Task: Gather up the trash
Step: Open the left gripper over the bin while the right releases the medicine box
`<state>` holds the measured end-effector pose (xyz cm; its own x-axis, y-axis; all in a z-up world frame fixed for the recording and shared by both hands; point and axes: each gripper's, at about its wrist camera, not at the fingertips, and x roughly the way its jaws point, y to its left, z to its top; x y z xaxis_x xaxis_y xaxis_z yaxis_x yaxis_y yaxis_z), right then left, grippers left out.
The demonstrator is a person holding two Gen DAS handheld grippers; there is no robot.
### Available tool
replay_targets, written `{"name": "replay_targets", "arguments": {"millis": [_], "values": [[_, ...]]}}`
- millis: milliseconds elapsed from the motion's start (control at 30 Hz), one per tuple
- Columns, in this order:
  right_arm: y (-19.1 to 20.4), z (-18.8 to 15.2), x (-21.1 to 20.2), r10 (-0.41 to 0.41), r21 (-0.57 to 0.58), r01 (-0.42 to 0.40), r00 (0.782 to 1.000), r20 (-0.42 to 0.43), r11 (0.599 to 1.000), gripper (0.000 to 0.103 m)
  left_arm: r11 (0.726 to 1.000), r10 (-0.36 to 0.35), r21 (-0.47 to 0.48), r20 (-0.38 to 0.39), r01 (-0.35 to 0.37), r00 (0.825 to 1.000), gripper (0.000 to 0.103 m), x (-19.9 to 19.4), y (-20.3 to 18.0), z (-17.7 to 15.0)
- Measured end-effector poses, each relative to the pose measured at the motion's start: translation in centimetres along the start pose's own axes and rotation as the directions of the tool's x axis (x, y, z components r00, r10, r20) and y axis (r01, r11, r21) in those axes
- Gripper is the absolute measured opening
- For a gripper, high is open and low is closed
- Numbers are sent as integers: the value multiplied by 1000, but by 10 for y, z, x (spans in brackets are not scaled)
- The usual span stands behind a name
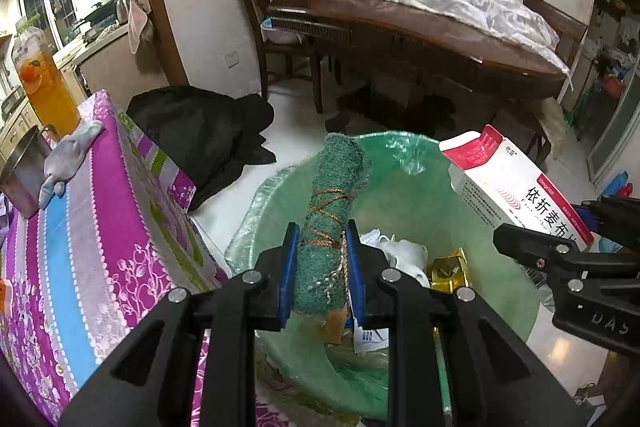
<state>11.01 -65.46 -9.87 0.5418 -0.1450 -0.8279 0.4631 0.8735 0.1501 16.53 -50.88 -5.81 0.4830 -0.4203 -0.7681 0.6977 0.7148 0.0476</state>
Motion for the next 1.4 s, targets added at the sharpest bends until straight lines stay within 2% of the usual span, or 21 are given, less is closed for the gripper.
{"name": "replay_targets", "arguments": {"millis": [800, 900, 1000, 1133, 1200, 1267, 1400], "values": [[3, 6, 6, 24, -1, -24, 1000, 7, 1000, 48, 1000, 15, -3, -28, -15, 999, 23, 18, -4, 8], [3, 6, 5, 23, -1, -23, 1000, 15, 1000, 52, 1000, 14, -8, -27, -14, 1000, 30, 18, -2, 8], [3, 7, 3, 25, 1, -25, 999, 24, 1000, 59, 1000, 16, -11, -21, -16, 1000, 42, 16, 0, 8], [1, 6, 0, 29, 9, -29, 999, 37, 1000, 63, 1000, 17, -5, -14, -17, 1000, 57, 14, -1, 7], [0, 5, -3, 32, 11, -32, 998, 46, 999, 70, 1000, 20, -3, -14, -20, 1000, 63, 13, 0, 7], [0, 3, -6, 30, 10, -30, 998, 57, 999, 72, 1000, 23, -6, -13, -23, 1000, 71, 12, 1, 6], [-1, 1, -12, 19, 11, -20, 997, 74, 1000, 78, 999, 33, -9, -8, -33, 999, 78, 8, 3, 6]]}}
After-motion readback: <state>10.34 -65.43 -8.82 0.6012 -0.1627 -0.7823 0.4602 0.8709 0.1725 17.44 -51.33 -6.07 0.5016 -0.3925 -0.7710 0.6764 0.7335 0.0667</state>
